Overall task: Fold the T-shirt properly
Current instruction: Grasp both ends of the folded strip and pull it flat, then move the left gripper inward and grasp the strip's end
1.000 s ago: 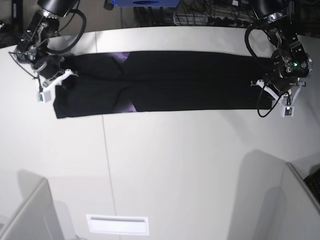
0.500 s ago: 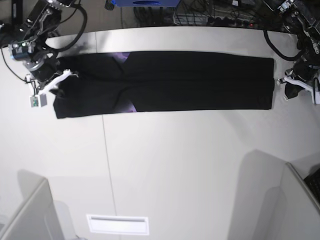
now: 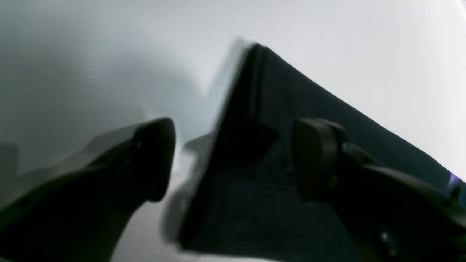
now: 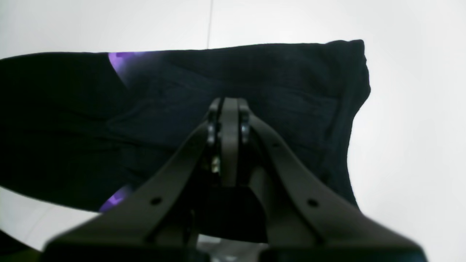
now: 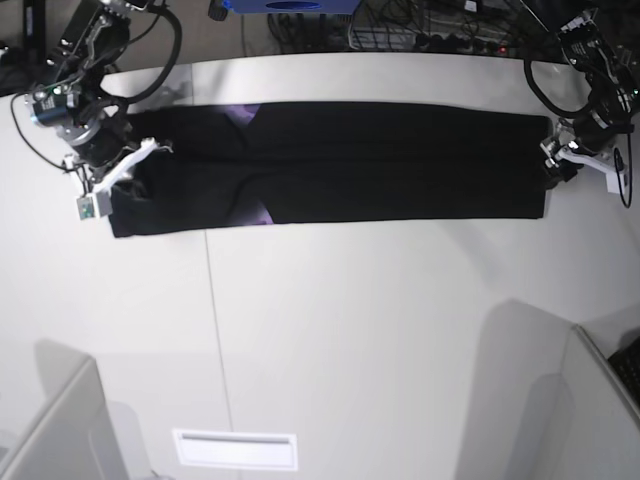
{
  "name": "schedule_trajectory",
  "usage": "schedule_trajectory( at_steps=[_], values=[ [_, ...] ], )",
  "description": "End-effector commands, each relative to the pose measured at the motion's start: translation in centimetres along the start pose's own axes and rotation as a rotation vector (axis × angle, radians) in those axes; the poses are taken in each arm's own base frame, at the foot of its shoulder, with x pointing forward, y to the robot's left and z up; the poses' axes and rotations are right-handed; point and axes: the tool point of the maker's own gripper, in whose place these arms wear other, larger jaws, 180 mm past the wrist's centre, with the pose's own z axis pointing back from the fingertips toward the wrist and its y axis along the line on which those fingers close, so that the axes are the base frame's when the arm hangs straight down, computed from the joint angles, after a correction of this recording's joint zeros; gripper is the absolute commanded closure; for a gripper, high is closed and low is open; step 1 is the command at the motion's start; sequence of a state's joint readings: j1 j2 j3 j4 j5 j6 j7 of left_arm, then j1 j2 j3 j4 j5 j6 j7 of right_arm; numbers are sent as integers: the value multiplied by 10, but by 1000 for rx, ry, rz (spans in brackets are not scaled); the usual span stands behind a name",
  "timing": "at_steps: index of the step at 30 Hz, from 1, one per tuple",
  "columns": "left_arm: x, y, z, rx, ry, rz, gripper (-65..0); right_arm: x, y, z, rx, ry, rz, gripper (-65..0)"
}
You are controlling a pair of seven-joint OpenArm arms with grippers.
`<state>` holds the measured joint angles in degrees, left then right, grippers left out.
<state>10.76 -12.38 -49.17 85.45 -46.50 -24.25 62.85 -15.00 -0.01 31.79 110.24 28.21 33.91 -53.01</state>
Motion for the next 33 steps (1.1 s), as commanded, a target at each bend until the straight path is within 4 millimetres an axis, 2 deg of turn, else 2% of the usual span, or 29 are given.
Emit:
schedule_trajectory(
  at_steps=[1,4,8,10,13,16,19,25,27,30,33],
  values=[
    [8,1,1,7,-10,-32,-453,14,2,3,9,-52,13,0],
    [-2,-2,-8,17,37,-56,-429,15,2,3,9,-53,14,0],
    [-9,4,-11,52,69,-78,-402,15,0,4,2,-55,11,0],
    [-13,6,-13,56,82,-71,-364,14,0,4,2,-54,11,0],
    [-19,10,-16,58,100,-52,-214,15,0,4,1,-55,12,0],
    [-24,15,-17,62,115,-37,-10,15,-1,5,0,-55,11,0],
    [-23,23,-15,76,121,-27,0,15,-1,5,0,-55,11,0],
    [21,27,3,113,54,-128,0,15,-1,5,0,-55,11,0],
    [40,11,13,108,-3,-200,0,15,-1,5,0,-55,11,0],
    [55,-19,33,105,-68,-335,0,15,-1,5,0,-55,11,0],
    [43,-59,39,49,-88,-413,0,15,-1,5,0,-55,11,0]
  ],
)
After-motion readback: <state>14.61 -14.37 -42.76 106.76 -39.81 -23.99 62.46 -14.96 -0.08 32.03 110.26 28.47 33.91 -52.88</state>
